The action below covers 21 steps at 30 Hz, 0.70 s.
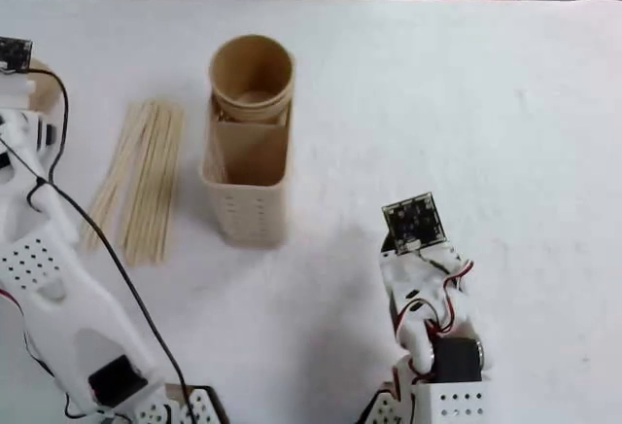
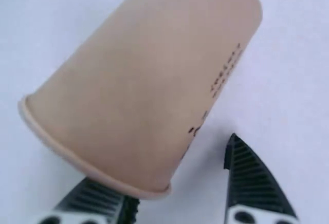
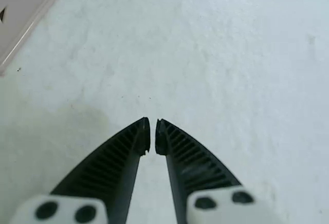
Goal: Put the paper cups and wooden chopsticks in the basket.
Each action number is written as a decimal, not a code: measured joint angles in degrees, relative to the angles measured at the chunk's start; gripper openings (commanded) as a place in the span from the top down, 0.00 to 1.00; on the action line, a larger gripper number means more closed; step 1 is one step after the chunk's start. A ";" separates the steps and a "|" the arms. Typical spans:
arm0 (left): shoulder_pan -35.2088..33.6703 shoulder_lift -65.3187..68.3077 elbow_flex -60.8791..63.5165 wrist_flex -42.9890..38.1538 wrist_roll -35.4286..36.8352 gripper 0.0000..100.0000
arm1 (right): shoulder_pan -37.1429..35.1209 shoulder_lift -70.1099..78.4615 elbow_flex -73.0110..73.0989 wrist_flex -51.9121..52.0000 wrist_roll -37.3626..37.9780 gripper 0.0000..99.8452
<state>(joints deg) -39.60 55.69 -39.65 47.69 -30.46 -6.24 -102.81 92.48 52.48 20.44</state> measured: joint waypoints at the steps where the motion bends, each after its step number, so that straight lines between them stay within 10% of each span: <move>1: 0.26 0.44 -0.62 0.00 0.79 0.84 | 0.00 0.00 0.00 0.00 0.00 0.96; 14: 1.32 6.15 -7.74 0.53 5.01 0.98 | 0.00 0.00 0.00 0.00 0.00 0.96; 21: 1.58 5.54 -13.71 13.80 5.01 0.98 | 0.00 0.00 0.00 0.00 0.00 0.96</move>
<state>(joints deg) -38.02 61.23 -53.36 61.49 -25.45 -6.24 -102.81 92.48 52.48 20.44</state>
